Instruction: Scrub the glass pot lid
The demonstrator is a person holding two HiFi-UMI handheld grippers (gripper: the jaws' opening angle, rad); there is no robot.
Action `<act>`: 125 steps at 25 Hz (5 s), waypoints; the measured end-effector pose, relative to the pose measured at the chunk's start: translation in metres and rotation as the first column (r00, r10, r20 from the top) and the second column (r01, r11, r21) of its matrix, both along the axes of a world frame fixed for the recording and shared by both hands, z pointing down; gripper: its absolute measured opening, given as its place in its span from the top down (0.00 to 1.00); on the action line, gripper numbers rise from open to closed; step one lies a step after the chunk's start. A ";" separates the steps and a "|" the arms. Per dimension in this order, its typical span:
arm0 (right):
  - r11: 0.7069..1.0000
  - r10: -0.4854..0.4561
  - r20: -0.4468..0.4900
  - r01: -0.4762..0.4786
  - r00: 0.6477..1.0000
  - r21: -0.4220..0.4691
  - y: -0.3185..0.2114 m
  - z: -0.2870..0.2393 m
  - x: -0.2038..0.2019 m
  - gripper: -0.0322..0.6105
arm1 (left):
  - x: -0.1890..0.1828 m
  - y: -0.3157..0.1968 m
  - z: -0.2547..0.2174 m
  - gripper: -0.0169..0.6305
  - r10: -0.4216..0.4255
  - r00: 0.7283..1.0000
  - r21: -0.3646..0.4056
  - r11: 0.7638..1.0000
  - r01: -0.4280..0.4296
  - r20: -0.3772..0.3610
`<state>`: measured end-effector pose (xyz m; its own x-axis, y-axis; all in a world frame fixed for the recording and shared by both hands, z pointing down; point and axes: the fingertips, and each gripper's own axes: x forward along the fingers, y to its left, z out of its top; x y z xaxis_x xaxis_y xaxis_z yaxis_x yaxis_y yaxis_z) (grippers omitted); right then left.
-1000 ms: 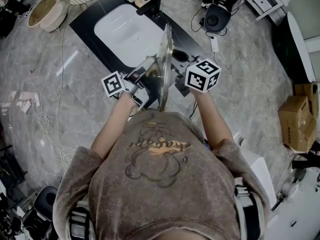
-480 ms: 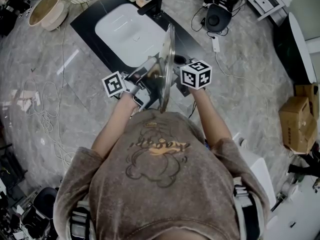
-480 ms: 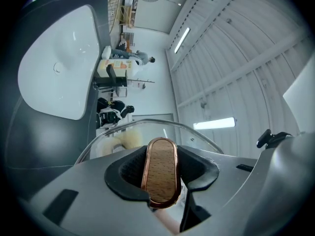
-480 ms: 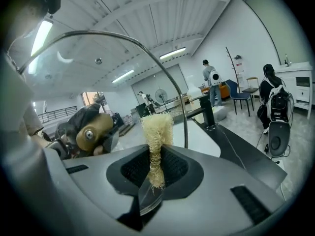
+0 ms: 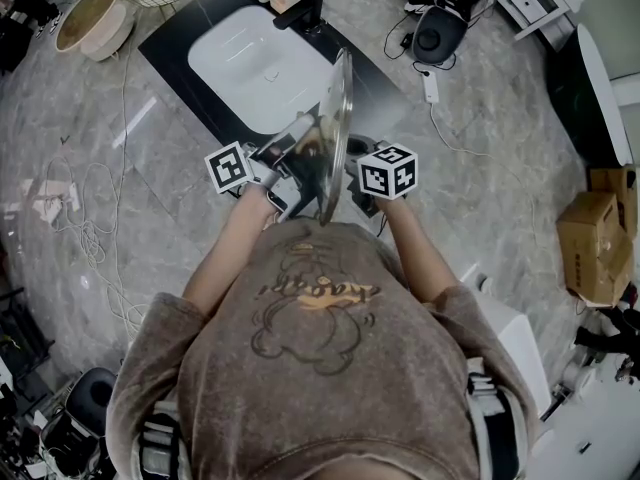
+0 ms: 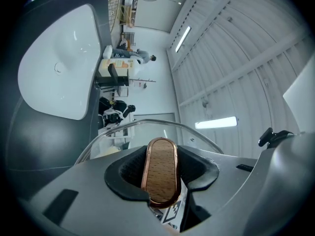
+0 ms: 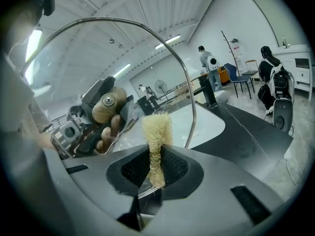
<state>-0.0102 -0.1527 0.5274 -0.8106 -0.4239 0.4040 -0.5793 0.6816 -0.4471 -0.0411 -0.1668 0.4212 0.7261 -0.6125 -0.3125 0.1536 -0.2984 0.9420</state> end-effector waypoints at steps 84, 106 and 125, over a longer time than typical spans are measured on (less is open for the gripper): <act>0.801 0.582 0.242 -0.599 0.776 -0.008 0.063 -0.065 0.208 0.87 | 0.060 -0.036 0.188 0.70 -0.027 0.010 0.028 0.887 -0.461 1.000; 0.822 0.557 0.219 -0.569 0.801 -0.008 0.055 -0.058 0.192 0.87 | 0.065 -0.035 0.185 0.67 -0.058 -0.012 0.044 0.861 -0.506 0.998; 0.933 0.277 0.097 -0.292 0.956 0.210 -0.007 -0.081 0.067 0.87 | -0.060 -0.019 0.007 0.67 -0.362 0.271 0.416 0.892 -0.176 0.892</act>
<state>0.0571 -0.1597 0.4459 -0.6644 -0.7126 0.2253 -0.7380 0.5779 -0.3485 -0.1016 -0.1860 0.4284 0.6006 -0.7249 0.3373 -0.7970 -0.5761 0.1811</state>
